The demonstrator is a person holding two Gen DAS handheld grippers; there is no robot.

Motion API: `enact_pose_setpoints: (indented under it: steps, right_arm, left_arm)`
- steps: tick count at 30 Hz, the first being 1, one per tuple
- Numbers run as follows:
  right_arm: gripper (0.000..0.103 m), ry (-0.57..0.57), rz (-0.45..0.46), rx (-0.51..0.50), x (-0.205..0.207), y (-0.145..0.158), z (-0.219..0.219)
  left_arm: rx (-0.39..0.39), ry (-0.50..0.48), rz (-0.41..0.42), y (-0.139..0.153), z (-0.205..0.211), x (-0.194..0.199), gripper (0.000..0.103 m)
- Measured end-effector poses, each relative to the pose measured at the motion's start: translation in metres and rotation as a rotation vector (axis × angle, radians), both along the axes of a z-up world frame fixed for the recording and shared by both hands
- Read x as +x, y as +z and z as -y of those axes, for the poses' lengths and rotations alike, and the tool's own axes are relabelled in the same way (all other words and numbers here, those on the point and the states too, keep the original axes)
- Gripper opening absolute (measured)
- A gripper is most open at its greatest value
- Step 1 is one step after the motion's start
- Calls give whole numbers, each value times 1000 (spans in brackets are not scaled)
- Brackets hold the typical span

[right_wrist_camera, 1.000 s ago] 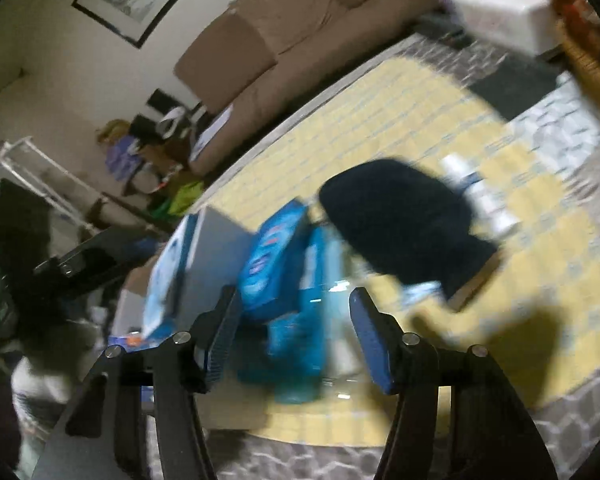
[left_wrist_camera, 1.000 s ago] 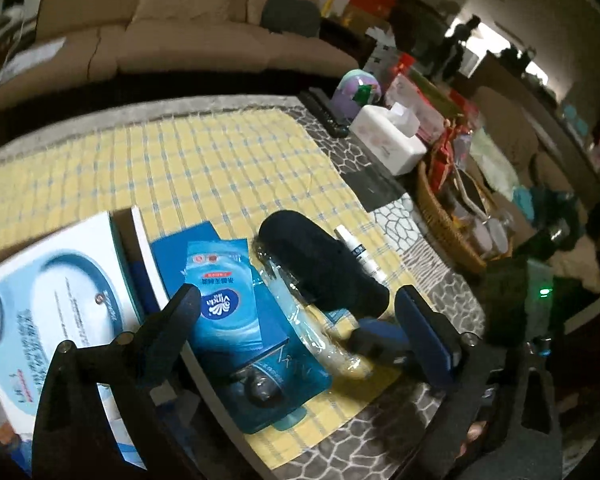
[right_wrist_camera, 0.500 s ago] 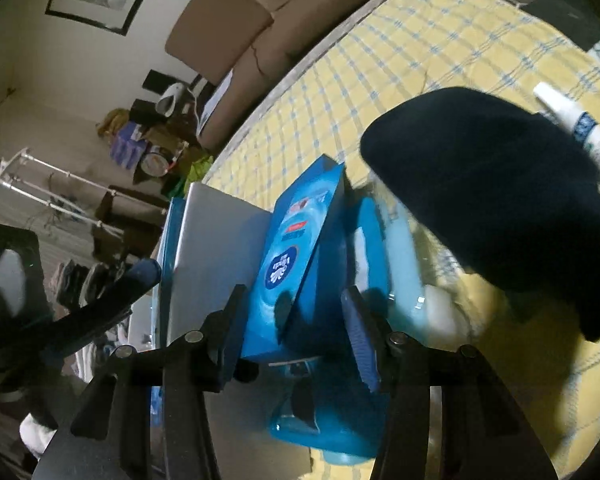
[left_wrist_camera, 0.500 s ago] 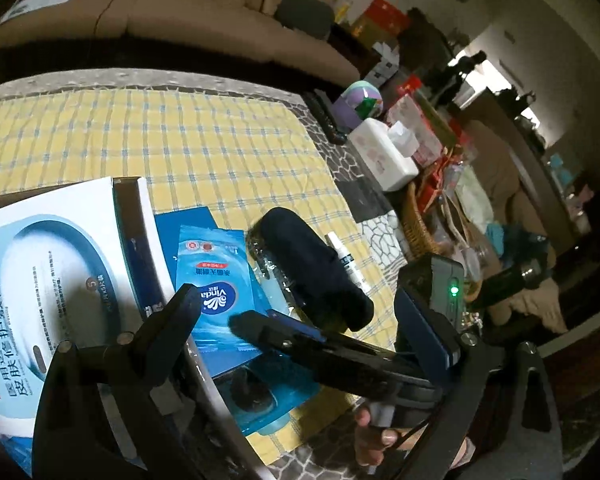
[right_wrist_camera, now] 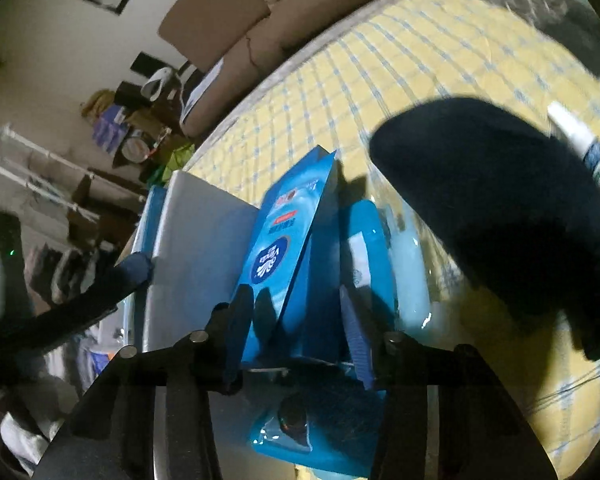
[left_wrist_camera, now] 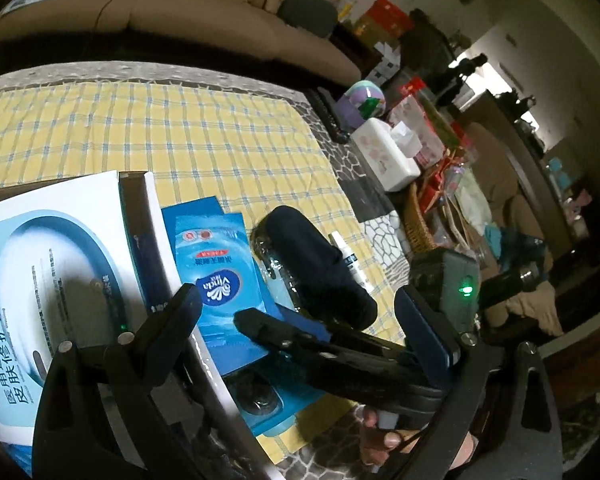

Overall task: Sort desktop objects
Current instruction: 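Grasp the blue Vinda tissue pack with the right gripper, then carry the tissue pack into the white box and release it with the right gripper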

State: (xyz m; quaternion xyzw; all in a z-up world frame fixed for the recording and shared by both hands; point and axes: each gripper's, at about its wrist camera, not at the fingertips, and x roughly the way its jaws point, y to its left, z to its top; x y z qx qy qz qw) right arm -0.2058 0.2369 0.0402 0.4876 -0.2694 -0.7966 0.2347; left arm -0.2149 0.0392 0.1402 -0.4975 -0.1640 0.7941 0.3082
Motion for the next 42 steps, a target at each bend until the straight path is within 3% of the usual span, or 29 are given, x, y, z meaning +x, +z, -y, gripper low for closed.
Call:
enact_pose_setpoints:
  steps: [4, 7, 9, 11, 14, 23, 29, 36, 37, 41, 42]
  right_arm:
    - [43, -10, 5, -113, -2, 0, -12]
    - [43, 5, 102, -221, -11, -26, -9]
    - [36, -1, 117, -220, -13, -38, -1]
    - [36, -15, 107, -239, -14, -34, 0]
    - [26, -51, 93, -230, -13, -33, -4]
    - [24, -171, 174, -507, 1, -46, -60]
    - [24, -194, 141, -585, 26, -23, -93]
    - [24, -119, 49, -613, 68, 40, -80]
    - [24, -102, 46, -604, 75, 47, -73]
    - [24, -53, 52, -553, 93, 67, -47]
    - [24, -40, 51, -525, 97, 72, -40]
  left_arm:
    - [10, 4, -2, 0, 3, 2, 96]
    - [4, 6, -2, 0, 3, 3, 96]
    - [7, 7, 2, 1, 4, 4, 96]
    - [10, 10, 3, 1, 5, 5, 96]
    - [9, 16, 6, 1, 6, 6, 96]
    - [38, 25, -1, 12, 19, 22, 96]
    - [80, 39, 19, 14, 29, 42, 96]
    - [168, 81, 36, 21, 41, 58, 96]
    - [178, 86, 31, 24, 44, 61, 90]
    - [177, 106, 27, 28, 59, 69, 45]
    - [176, 115, 32, 27, 63, 71, 42]
